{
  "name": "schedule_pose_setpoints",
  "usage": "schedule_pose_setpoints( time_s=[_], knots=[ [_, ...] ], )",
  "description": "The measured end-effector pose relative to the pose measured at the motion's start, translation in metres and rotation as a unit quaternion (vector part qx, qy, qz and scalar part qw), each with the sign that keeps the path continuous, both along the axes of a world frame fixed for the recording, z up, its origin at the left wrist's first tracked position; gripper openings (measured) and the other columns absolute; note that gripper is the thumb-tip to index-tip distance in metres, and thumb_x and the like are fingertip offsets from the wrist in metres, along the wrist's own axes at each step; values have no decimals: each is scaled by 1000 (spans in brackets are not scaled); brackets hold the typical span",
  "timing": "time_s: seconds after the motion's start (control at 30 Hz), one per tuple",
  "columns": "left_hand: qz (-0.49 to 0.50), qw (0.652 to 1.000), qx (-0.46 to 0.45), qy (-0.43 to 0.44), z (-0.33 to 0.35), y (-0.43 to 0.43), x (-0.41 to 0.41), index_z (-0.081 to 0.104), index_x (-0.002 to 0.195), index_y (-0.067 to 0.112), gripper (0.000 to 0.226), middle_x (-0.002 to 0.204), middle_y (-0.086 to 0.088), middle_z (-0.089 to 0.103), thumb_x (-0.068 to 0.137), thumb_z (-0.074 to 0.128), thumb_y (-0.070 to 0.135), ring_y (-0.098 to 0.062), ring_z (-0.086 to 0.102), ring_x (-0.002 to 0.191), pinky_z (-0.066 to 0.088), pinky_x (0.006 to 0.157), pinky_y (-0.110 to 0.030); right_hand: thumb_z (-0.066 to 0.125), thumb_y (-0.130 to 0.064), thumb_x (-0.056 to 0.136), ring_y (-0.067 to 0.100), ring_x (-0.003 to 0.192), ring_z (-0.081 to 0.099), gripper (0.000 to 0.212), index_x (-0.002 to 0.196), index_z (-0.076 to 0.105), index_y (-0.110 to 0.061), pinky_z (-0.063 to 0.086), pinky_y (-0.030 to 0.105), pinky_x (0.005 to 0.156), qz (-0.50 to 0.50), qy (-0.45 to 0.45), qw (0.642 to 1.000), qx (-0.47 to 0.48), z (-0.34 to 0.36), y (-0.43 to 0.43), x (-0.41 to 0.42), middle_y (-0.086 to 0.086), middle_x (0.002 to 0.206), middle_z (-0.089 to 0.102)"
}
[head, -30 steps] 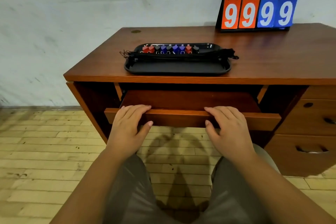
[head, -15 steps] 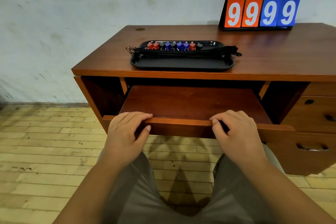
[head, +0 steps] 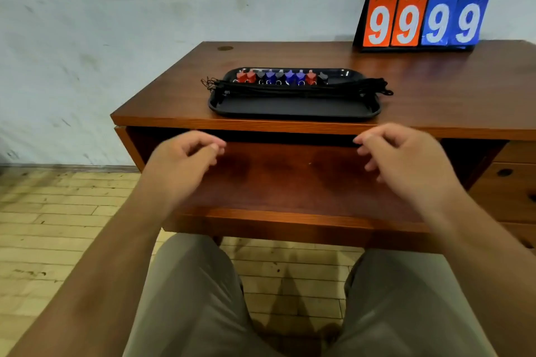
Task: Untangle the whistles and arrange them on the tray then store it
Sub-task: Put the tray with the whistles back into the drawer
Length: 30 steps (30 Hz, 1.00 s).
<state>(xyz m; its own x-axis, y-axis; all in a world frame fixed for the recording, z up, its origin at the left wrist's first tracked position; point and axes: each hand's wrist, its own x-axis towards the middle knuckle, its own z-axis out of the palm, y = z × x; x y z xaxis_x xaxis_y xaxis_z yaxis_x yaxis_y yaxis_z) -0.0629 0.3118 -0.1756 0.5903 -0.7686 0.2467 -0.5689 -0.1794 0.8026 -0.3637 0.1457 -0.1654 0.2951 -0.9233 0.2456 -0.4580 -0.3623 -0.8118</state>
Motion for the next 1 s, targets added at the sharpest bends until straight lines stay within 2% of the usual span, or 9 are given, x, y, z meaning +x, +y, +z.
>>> schedule_pose_setpoints(
  time_s=[0.1,0.2,0.33,0.43,0.53,0.63,0.77,0.9,1.0],
  knots=[
    [30,999,-6,-12,25,-28,12,80,109,37,23,98,14,78,107,59,27,-7,72,90,62,89,-34,59,-33,97,21,81,75,23,90,79,-26,62,39,66,-27,-29,999,14,29,-31,10,-4,86,78],
    [82,996,6,-33,39,-56,20,73,124,34,23,112,10,73,105,60,31,-9,69,85,57,72,-24,61,-40,99,22,85,66,21,92,73,-24,49,34,74,-87,83,992,-29,42,-63,17,-6,84,70],
    [130,989,58,-29,42,-87,32,64,143,18,44,133,0,70,101,62,32,-21,68,112,52,94,-32,63,-39,98,23,81,63,28,90,76,-16,45,32,72,-122,183,975,-11,42,-94,28,6,91,73],
    [137,985,97,-32,47,-98,38,68,142,18,44,139,-2,70,103,60,35,-22,66,121,45,92,-30,67,-38,96,23,70,59,30,99,78,-10,45,32,62,-133,202,970,18,39,-106,34,10,92,72],
    [129,985,110,-40,52,-101,37,79,115,22,23,114,-7,73,102,62,33,-25,65,101,44,85,-31,68,-35,95,25,66,58,31,96,74,-4,40,30,54,-134,219,966,32,40,-108,38,11,83,65],
    [120,986,111,-27,51,-100,35,59,73,28,28,88,-4,57,100,62,24,-25,55,83,42,70,-33,66,-26,98,28,67,59,23,88,65,-6,42,33,59,-135,214,967,33,38,-105,40,11,80,61],
    [122,987,99,-28,50,-90,32,78,114,13,23,112,-11,71,100,61,19,-29,66,98,47,82,-33,64,-17,97,28,59,50,30,71,52,-8,35,32,52,-128,225,966,5,39,-98,38,10,70,52],
    [118,992,52,-18,40,-79,26,51,72,31,32,76,2,51,98,61,14,-18,46,66,43,77,-33,64,-17,95,27,57,49,32,68,50,-8,31,30,49,-116,225,967,-12,37,-90,29,9,65,50],
    [125,992,8,23,34,-64,21,69,90,29,18,76,3,63,102,63,16,-11,53,63,50,64,-27,66,-19,92,29,57,50,28,71,57,-2,36,32,51,-119,205,971,-20,33,-78,20,12,62,53]
  ],
)
